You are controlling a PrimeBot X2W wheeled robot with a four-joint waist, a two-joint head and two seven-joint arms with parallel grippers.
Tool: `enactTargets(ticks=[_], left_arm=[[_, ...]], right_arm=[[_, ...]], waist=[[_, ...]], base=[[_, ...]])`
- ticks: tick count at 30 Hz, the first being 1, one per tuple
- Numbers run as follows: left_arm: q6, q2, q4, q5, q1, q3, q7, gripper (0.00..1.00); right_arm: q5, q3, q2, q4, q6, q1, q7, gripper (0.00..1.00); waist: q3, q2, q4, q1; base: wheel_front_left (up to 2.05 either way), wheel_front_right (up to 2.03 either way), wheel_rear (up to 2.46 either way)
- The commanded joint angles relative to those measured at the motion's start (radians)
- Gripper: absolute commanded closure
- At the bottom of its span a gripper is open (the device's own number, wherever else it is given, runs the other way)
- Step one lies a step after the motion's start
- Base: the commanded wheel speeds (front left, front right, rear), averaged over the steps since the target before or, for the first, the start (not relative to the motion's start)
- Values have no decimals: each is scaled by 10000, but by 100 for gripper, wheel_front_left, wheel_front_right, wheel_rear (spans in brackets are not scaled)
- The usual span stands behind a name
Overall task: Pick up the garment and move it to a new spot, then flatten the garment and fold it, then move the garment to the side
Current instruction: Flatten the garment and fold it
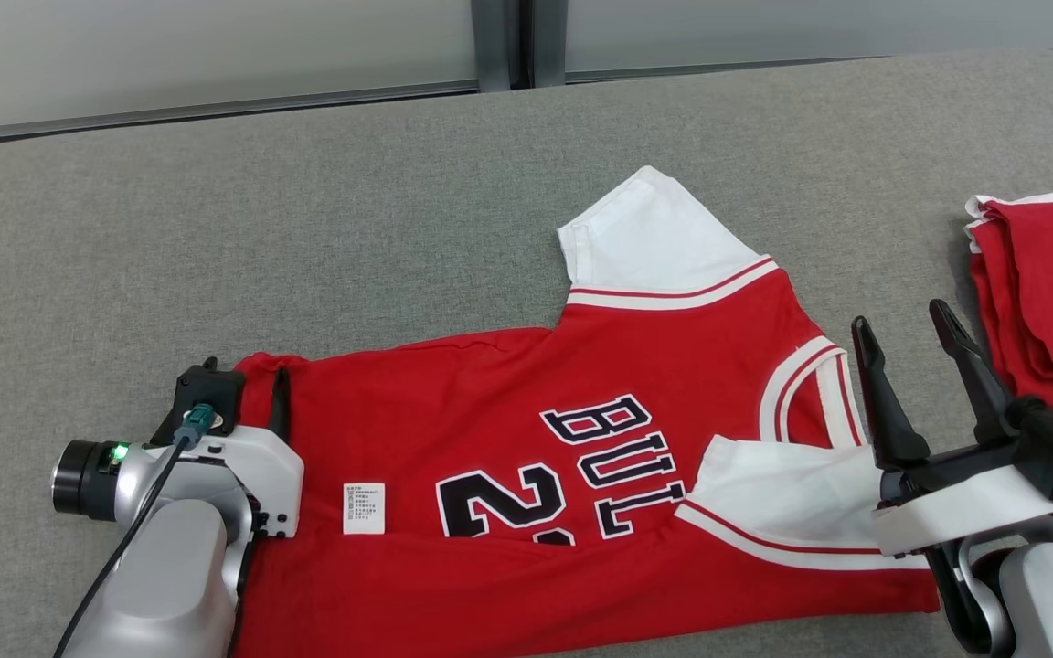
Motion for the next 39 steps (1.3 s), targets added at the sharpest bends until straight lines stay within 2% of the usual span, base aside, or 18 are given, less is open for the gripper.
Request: enactTargets(ticks=[1, 2, 3, 4, 10, 16, 21, 24, 33, 39], left_arm=[[-83, 15, 203, -7, -131, -50, 19, 0], [-159, -3, 369, -37, -171, -71, 16, 16], [-239, -41, 499, -90, -220, -83, 1, 64], [-278, -82, 605, -110, -273, -109, -40, 99], [-264, -266, 296, -312, -514, 8, -368, 100], [-269, -482, -1488, -190, 99, -169, -385, 100], [-436, -704, -2533, -70, 502, -612, -390, 100], [-526, -764, -2881, -30, 634, -978, -391, 100], [-502, -866, -3466, -452, 409, -2047, -392, 100], [-125, -865, -3762, -1155, 51, -3136, -391, 100]], right_arm=[[-43, -14, -30, 8, -5, -117, -63, 0], [-58, -19, -30, 21, -5, -138, -46, 0], [-69, -20, -38, 28, -5, -174, -17, 0], [-86, 0, -72, 37, -5, -200, 29, 0], [169, 167, -427, 65, -5, -713, 506, 0], [880, 444, -1036, 675, -5, -1922, 1737, 0], [1906, 798, -1531, 2067, -5, -3290, 3185, 0], [2282, 849, -1773, 3036, -3, -4121, 3702, 0], [2492, 1230, -2401, 5608, -5, -5893, 4170, 0], [2816, 1503, -2675, 6828, -3, -6880, 4447, 0]], waist=[[20, 0, 3, 0], [36, 0, 8, 0], [47, 0, 21, 0], [54, 0, 44, 0], [39, 0, 465, 0], [101, 0, 1306, 0], [357, 0, 2162, 0], [603, 0, 2684, 0], [1265, 0, 3615, 0], [1657, 0, 3963, 0]], base=[[0, 0, 0], [0, 0, 0], [0, 0, 0], [0, 0, 0], [0, 0, 0], [0, 0, 0], [0, 0, 0], [0, 0, 0], [0, 0, 0], [0, 0, 0]])
